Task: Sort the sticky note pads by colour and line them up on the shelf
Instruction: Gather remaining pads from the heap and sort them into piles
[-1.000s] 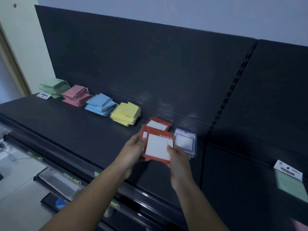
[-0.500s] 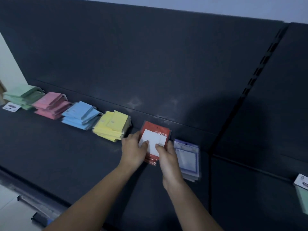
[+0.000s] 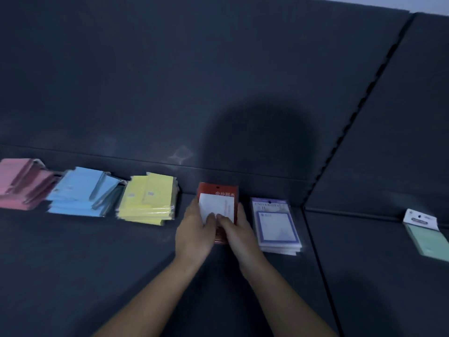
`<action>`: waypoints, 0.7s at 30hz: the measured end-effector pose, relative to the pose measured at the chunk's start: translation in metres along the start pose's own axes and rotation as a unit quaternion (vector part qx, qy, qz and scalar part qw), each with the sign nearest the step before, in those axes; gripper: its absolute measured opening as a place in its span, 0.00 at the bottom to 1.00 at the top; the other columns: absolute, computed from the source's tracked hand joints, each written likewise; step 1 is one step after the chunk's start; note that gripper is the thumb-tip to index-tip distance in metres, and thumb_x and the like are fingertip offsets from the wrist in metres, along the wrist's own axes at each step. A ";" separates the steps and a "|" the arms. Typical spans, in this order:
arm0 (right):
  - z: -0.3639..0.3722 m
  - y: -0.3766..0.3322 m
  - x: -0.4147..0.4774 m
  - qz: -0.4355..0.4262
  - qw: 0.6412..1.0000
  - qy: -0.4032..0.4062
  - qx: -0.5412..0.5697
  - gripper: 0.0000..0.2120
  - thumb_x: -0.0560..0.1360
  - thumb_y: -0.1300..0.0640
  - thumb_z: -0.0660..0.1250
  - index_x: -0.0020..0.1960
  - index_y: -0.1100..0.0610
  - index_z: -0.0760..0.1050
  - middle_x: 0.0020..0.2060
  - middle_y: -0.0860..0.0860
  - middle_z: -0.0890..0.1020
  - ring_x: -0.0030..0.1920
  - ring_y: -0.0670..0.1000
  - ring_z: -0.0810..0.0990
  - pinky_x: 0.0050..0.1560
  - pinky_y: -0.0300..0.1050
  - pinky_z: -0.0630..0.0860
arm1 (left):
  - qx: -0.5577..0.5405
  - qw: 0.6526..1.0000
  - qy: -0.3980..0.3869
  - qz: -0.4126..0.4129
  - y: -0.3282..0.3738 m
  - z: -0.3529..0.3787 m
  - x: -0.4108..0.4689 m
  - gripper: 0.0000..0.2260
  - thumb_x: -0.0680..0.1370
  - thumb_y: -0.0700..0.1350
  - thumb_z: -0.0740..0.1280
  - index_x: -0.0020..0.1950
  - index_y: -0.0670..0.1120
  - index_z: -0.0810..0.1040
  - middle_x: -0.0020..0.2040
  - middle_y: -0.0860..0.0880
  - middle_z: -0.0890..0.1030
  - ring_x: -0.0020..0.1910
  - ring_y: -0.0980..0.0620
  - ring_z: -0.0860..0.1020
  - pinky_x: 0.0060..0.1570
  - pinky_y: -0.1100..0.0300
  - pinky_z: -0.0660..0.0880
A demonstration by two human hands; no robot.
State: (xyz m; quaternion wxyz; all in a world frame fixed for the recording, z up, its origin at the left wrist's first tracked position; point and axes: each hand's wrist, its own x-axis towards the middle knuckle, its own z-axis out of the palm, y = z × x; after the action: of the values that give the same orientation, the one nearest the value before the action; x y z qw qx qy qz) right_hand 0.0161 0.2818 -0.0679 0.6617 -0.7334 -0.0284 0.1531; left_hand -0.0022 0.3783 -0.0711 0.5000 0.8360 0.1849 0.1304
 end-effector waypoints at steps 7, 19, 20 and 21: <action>-0.004 0.000 -0.019 -0.024 0.992 0.113 -0.050 0.27 0.77 0.55 0.64 0.73 0.52 0.60 0.65 0.39 0.67 0.65 0.34 0.66 0.65 0.31 0.61 | -0.005 0.993 -0.051 0.103 -0.008 -0.022 0.005 0.16 0.76 0.39 0.63 0.63 0.44 0.71 0.58 0.47 0.74 0.58 0.49 0.73 0.59 0.54 0.71; -0.101 0.016 -0.111 -0.055 0.941 0.305 -0.133 0.10 0.74 0.68 0.64 0.48 0.56 0.77 0.40 0.45 0.81 0.42 0.42 0.79 0.47 0.29 0.72 | -0.003 0.943 -0.139 0.304 0.046 0.042 -0.065 0.14 0.70 0.32 0.67 0.54 0.40 0.77 0.56 0.47 0.77 0.60 0.45 0.72 0.62 0.57 0.64; -0.112 0.017 -0.120 -0.050 0.934 0.324 -0.143 0.10 0.74 0.68 0.63 0.48 0.56 0.77 0.40 0.47 0.81 0.42 0.44 0.79 0.47 0.29 0.72 | 0.002 0.936 -0.173 0.306 0.051 0.052 -0.073 0.12 0.72 0.33 0.67 0.54 0.42 0.77 0.54 0.49 0.77 0.59 0.47 0.73 0.61 0.56 0.65; -0.124 0.019 -0.130 -0.049 0.927 0.340 -0.152 0.10 0.74 0.69 0.63 0.48 0.56 0.77 0.40 0.47 0.81 0.42 0.44 0.78 0.46 0.28 0.72 | 0.017 0.927 -0.212 0.308 0.056 0.062 -0.082 0.10 0.73 0.36 0.66 0.54 0.44 0.77 0.53 0.52 0.77 0.58 0.48 0.73 0.61 0.55 0.66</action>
State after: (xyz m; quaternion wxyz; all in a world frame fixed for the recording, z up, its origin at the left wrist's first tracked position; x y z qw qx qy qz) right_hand -0.0779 0.1285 -0.0525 0.5191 -0.8309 0.1392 -0.1439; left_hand -0.0404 0.2694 -0.0530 0.4488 0.8682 -0.1896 0.0944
